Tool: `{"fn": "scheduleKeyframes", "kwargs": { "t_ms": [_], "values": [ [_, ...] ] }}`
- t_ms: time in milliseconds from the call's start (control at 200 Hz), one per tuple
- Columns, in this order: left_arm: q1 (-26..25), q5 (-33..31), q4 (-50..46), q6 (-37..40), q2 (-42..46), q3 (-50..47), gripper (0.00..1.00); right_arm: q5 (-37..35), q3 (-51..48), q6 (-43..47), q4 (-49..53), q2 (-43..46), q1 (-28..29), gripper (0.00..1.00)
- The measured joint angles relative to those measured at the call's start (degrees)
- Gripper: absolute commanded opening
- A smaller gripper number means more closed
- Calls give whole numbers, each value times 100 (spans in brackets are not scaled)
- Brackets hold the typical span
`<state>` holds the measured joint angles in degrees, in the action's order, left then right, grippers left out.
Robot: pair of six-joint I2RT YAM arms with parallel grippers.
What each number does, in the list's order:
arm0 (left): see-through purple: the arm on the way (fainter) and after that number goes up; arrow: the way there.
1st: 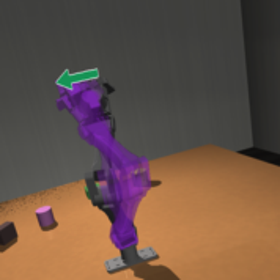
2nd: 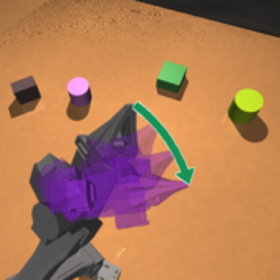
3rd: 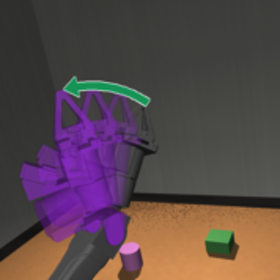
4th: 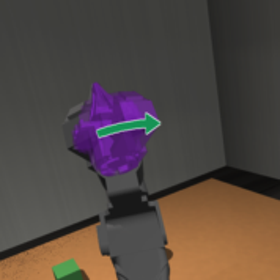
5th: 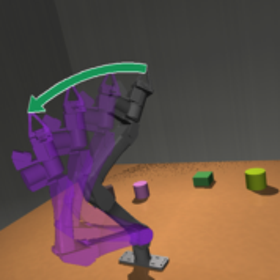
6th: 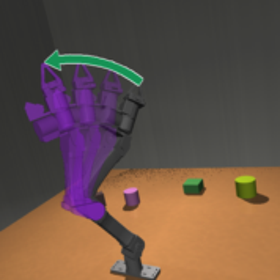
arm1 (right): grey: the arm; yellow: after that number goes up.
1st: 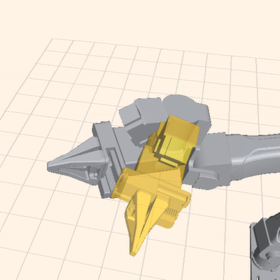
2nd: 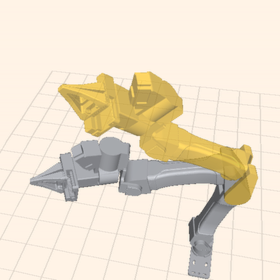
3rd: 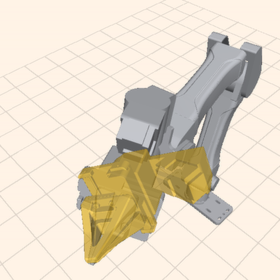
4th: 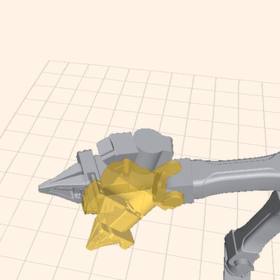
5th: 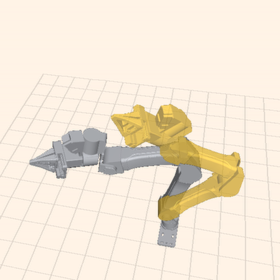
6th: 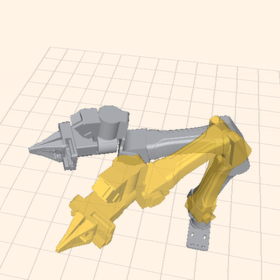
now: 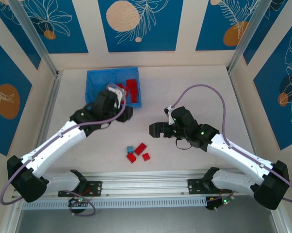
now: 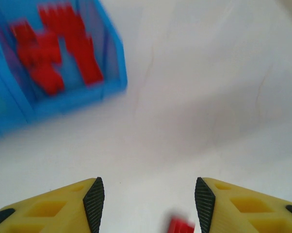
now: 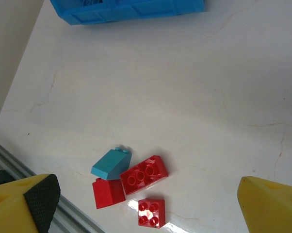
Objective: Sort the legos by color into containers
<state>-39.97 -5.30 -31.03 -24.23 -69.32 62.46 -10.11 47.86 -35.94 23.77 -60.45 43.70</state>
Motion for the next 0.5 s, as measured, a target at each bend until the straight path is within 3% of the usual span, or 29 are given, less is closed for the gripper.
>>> {"fn": "scheduleKeyframes", "kwargs": {
  "t_ms": [250,500],
  "values": [
    [-962,98,-332,-1644,94,-1410,68,111,2,48,-96,-345,-87,96],
    [-1161,190,-70,-2503,-704,-1617,72,153,2,50,-131,-326,-105,96]
  ]
}}
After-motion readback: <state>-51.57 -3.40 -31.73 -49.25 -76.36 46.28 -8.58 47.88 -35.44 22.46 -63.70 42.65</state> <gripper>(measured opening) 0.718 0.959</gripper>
